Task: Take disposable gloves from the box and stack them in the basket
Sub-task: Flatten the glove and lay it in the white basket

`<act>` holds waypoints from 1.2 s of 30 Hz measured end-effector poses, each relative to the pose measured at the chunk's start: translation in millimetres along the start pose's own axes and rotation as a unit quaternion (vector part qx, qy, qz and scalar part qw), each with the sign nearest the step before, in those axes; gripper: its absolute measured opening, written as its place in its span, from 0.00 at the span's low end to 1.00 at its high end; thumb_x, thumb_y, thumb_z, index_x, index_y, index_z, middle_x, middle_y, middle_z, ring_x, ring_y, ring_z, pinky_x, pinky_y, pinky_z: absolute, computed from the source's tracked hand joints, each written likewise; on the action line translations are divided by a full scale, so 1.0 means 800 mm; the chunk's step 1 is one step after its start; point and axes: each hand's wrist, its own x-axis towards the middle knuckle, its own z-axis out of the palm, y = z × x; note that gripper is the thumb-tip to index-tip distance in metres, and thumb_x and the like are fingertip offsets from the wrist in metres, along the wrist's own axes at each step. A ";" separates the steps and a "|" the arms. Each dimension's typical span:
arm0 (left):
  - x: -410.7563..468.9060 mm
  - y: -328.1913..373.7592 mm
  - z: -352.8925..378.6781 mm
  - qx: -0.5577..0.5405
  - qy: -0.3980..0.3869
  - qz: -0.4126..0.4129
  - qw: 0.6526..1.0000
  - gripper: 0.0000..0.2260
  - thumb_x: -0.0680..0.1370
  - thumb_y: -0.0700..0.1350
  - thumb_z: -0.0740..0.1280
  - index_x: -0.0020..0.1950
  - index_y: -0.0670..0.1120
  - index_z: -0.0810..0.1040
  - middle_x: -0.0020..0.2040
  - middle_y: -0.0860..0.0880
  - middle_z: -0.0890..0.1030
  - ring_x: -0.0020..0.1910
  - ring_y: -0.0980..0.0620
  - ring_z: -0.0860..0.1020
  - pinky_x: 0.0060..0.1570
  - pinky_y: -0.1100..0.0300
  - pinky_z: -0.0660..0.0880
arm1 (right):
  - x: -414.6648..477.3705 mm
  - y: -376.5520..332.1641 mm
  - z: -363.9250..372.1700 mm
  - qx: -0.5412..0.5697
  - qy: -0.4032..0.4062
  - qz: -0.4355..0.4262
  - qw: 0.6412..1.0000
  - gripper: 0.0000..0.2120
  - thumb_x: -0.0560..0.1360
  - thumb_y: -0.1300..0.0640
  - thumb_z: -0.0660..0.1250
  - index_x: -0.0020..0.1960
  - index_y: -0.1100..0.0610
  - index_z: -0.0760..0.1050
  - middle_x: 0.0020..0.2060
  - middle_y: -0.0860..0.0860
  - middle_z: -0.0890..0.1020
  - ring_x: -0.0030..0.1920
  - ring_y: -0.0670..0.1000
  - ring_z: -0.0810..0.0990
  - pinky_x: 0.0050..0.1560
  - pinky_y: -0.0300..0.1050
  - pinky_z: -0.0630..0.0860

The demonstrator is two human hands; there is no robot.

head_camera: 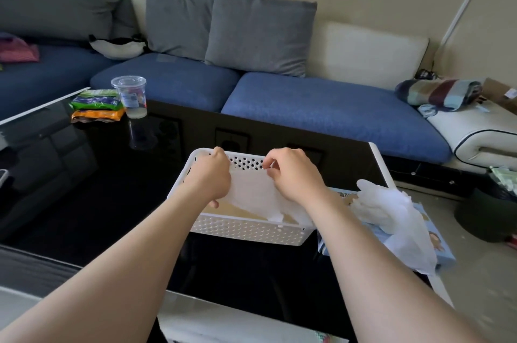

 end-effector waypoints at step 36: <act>-0.027 0.119 -0.011 -0.620 -0.029 0.066 0.781 0.04 0.85 0.34 0.63 0.52 0.37 0.76 0.47 0.36 0.80 0.33 0.49 0.85 0.40 0.54 0.84 | -0.061 -0.022 -0.082 0.085 0.272 0.219 0.933 0.10 0.74 0.63 0.66 0.54 0.53 0.77 0.45 0.50 0.81 0.45 0.56 0.76 0.39 0.48 0.69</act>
